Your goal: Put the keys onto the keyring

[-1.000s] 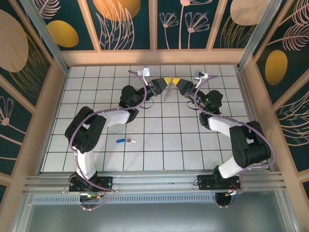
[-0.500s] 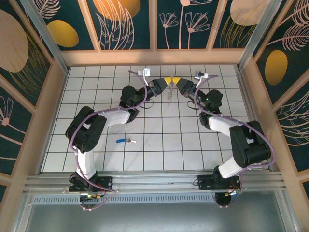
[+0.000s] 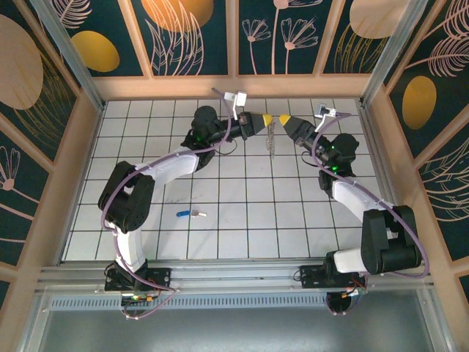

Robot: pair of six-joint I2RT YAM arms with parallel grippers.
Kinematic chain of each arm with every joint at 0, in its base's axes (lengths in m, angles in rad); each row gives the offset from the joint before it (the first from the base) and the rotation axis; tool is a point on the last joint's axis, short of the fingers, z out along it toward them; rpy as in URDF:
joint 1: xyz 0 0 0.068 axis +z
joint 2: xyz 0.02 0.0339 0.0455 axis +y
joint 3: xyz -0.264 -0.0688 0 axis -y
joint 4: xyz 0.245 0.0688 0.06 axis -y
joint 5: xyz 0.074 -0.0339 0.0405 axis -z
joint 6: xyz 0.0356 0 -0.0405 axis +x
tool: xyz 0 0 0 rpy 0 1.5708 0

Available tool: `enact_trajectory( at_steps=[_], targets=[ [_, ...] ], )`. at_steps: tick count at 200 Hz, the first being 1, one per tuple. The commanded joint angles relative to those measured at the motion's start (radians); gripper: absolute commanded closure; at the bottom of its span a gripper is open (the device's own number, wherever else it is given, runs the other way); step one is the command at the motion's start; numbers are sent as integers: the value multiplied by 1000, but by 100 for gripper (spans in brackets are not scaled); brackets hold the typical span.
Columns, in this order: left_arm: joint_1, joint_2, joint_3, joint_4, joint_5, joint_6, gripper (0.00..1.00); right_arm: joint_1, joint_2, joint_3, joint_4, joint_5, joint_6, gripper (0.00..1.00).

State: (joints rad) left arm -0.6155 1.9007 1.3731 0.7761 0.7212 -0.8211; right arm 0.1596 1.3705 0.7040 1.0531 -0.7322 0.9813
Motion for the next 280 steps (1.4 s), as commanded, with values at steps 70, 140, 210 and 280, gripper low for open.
enact_trajectory(
  at_steps=[70, 140, 210, 280],
  targets=[
    [0, 14, 154, -360, 131, 226, 100, -15, -7, -28, -3, -89, -58, 55],
    [3, 17, 156, -373, 141, 235, 100, -40, -26, -77, 5, -94, -57, 57],
    [3, 24, 151, -341, 160, 210, 100, -39, 3, -89, 77, -105, -8, 61],
    [2, 44, 136, -260, 181, 142, 100, -20, 45, -71, 145, -99, 39, 64]
  ],
)
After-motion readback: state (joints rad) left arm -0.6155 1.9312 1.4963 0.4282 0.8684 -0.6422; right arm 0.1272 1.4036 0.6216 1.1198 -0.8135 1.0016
